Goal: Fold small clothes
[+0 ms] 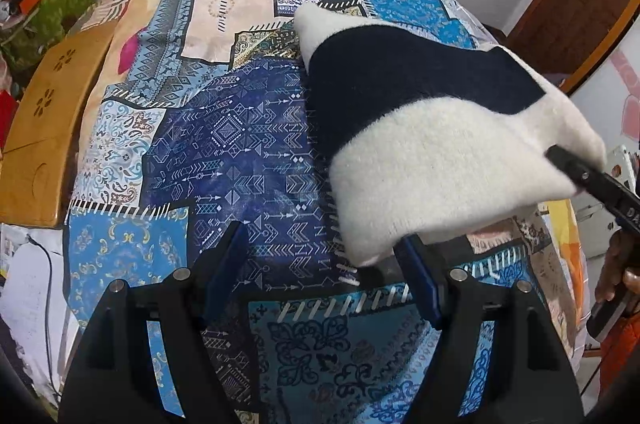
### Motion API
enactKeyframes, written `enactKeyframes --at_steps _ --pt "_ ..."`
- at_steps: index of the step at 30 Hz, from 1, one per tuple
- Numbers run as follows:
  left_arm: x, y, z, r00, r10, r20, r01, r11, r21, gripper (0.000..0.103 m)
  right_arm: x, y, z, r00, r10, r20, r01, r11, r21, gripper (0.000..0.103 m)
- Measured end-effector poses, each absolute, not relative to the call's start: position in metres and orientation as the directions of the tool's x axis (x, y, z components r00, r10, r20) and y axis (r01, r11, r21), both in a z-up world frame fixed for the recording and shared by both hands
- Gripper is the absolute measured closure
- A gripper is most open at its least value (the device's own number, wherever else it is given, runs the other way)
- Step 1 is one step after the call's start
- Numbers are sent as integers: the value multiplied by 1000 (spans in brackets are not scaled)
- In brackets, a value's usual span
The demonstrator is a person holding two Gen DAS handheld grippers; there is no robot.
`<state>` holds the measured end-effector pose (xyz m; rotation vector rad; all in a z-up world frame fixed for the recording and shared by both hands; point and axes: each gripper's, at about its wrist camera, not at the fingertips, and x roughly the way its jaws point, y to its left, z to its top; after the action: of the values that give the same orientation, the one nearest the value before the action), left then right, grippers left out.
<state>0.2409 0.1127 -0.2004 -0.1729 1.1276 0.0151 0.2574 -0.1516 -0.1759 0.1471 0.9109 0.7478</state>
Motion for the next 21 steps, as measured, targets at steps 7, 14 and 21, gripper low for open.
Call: enactKeyframes --at_steps 7,14,21 --pt "232 112 -192 435 -41 -899 -88 992 -88 29 247 -156 -180 379 623 -685 -535 751 387 73" --pt "230 122 -163 508 -4 -861 -108 992 -68 29 240 -167 -162 428 579 -694 -539 780 318 44" --pt "250 130 -130 596 -2 -803 -118 989 -90 19 249 -170 -139 490 569 -660 -549 790 273 18"
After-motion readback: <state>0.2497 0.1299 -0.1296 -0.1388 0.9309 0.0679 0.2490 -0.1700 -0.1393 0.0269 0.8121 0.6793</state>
